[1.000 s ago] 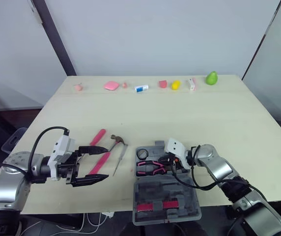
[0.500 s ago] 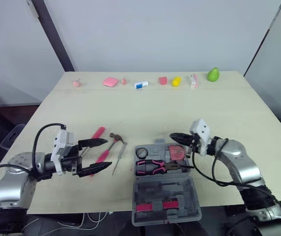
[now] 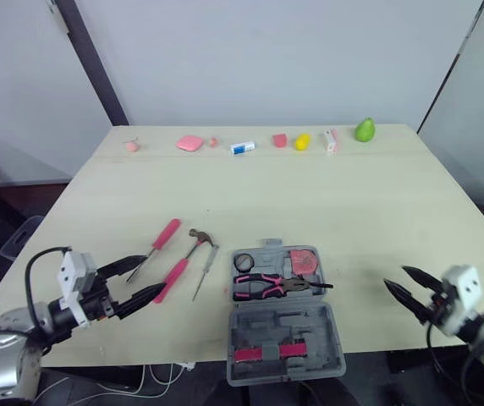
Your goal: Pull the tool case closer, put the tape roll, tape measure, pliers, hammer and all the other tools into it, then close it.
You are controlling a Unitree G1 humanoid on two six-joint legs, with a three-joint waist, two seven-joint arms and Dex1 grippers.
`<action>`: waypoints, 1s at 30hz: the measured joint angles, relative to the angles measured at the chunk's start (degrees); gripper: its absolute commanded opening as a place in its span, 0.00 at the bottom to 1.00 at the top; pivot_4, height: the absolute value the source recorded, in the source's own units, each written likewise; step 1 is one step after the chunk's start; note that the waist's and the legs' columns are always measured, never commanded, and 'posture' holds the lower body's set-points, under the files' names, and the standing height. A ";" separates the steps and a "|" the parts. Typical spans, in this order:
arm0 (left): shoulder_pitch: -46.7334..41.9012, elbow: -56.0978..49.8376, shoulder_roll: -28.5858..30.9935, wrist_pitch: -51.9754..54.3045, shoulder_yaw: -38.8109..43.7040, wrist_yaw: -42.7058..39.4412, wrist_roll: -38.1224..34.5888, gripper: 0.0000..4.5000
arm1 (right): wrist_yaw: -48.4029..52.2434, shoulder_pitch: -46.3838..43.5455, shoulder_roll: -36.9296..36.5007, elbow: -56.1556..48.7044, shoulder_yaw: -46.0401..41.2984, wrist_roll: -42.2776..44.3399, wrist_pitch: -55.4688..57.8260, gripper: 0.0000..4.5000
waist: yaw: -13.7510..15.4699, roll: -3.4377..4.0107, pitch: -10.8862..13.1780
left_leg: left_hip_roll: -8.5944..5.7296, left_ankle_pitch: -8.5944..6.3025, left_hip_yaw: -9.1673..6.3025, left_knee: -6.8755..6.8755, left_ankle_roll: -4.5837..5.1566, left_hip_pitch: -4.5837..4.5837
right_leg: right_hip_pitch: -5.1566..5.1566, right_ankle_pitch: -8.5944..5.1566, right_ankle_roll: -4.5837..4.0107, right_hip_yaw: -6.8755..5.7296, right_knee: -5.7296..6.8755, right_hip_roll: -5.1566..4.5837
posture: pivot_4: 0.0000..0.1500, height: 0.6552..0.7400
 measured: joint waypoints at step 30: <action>2.96 0.47 -2.11 -8.51 -3.39 1.83 4.42 1.00 | 4.02 7.37 -7.54 -0.85 -2.52 4.81 -1.27 0.98 | 0.08 -0.02 -0.03 | 0.18 -0.01 0.03 0.05 -0.01 0.00 | 0.04 0.10 -0.15 0.00 0.00 -0.08 | 1.00 1.00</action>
